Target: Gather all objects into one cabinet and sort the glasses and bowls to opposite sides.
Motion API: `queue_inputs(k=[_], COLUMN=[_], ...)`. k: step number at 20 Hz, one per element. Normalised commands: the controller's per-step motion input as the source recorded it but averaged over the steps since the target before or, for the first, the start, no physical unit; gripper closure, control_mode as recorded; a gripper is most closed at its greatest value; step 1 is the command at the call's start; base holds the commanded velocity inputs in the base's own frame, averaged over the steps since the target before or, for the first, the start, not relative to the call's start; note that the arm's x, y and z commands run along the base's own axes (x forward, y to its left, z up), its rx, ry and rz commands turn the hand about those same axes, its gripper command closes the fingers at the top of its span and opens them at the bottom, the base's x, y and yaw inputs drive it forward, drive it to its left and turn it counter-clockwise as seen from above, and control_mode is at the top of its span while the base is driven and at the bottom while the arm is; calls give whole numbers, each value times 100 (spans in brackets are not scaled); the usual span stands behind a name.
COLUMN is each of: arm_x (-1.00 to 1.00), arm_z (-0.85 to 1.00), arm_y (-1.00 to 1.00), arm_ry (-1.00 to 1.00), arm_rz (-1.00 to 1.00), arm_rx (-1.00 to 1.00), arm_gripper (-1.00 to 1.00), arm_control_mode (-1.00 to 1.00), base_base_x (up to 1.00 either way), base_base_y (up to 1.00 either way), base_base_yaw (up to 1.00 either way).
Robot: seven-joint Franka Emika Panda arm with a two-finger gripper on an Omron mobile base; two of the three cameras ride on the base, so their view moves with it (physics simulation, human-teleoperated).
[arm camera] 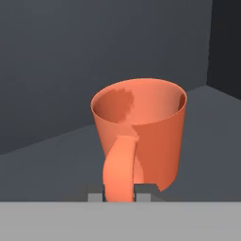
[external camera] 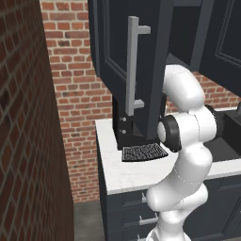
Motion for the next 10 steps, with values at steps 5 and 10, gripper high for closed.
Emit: queue_inputs(k=[5,10], arm_x=[-45,-77], arm_z=[0,0], arm_y=[-16,0], arm_ry=[-2,-7], arm_rz=[0,0], arm_rx=[10,8], arm_gripper=[100,100], arm_control_mode=[-100,-100], base_base_x=[0,0], base_base_y=[0,0], base_base_yaw=[0,0])
